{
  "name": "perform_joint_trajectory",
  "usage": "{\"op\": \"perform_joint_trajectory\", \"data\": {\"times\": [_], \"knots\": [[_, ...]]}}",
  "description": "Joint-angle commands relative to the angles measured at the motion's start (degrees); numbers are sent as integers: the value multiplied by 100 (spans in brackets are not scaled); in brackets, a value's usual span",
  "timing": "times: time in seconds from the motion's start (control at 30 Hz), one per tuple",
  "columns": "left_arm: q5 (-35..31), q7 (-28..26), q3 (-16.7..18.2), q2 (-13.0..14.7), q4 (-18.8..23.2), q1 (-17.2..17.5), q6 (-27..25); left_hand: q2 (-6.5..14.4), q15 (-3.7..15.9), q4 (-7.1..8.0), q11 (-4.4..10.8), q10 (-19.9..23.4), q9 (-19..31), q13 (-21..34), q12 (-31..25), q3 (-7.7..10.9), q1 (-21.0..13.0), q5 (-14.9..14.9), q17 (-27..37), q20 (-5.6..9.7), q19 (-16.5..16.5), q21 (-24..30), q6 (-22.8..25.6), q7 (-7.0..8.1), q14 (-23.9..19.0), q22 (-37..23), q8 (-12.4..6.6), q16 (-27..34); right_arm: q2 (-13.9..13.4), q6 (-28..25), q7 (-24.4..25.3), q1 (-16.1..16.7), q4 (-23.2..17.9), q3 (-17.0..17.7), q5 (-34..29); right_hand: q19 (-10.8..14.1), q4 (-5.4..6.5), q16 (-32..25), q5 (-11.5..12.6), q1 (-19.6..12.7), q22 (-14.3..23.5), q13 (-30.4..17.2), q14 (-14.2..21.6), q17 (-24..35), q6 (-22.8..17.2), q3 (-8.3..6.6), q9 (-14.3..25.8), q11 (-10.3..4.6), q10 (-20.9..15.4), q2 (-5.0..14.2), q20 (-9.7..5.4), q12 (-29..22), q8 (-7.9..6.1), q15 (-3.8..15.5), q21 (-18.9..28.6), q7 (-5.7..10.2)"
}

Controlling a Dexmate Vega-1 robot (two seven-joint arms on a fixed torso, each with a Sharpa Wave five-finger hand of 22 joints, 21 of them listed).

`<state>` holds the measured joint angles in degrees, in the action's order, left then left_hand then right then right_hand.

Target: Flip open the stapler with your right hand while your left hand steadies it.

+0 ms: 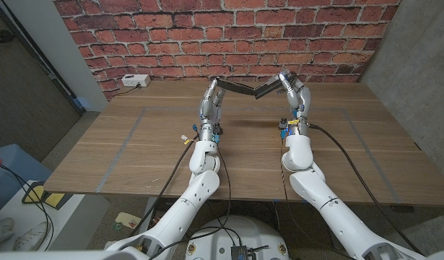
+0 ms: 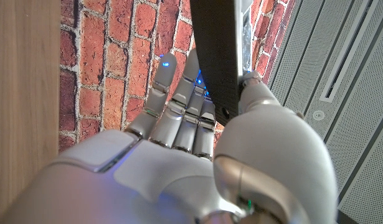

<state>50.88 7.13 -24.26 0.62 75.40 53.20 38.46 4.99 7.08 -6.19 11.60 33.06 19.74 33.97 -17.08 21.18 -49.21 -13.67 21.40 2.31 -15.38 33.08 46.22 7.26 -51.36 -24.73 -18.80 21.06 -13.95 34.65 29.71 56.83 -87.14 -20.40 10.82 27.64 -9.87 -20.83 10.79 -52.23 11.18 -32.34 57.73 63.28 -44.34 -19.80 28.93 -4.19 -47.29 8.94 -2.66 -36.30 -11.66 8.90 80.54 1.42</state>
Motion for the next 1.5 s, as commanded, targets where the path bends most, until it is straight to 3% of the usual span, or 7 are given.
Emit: {"op": "perform_joint_trajectory", "data": {"times": [0.03,0.4,0.63,1.1,1.5], "knots": [[54,22,-21,-18,162,106,-39,427,631,366,42,102,268,0,10,401,-382,5,-66,54,45,22,149,170,61,7,-39,-98,100,97,-86,33,-4,50,212,6,570,-19,32,-11,12,-18,55,29,-274,-1043,16,-483,-500,48,-851,-22,-17,407,46,289],[63,-39,-25,-43,230,145,-22,456,639,358,42,130,315,2,23,446,-405,1,-137,30,101,26,131,193,-12,60,-56,-191,186,159,-51,41,-45,115,245,2,572,-16,29,6,7,-28,60,45,-290,-1060,12,-479,-502,47,-847,-19,-21,402,73,278],[180,48,-9,-109,157,102,-22,415,635,380,43,195,381,7,34,454,-357,7,-285,114,144,14,139,197,109,161,-94,-417,256,194,-139,34,-12,104,428,3,568,-17,28,12,3,-33,68,57,-294,-1073,8,-467,-509,46,-847,-19,-21,406,92,273],[514,331,70,-318,-97,-26,-89,458,645,381,42,216,424,9,74,513,-371,3,-369,52,192,-1,135,218,13,285,-113,-512,450,317,-261,-49,216,118,791,1,562,-14,26,24,-3,-26,74,75,-290,-1097,3,-463,-517,43,-849,-9,-16,404,119,262],[472,335,121,-329,-168,-73,-109,443,650,366,43,241,410,13,102,540,-380,11,-408,-22,212,-2,151,251,-52,374,-112,-568,487,360,-272,-153,379,108,745,-13,561,-12,24,39,-7,-30,80,91,-287,-1115,-1,-466,-520,43,-855,-5,-13,406,139,265]]}}
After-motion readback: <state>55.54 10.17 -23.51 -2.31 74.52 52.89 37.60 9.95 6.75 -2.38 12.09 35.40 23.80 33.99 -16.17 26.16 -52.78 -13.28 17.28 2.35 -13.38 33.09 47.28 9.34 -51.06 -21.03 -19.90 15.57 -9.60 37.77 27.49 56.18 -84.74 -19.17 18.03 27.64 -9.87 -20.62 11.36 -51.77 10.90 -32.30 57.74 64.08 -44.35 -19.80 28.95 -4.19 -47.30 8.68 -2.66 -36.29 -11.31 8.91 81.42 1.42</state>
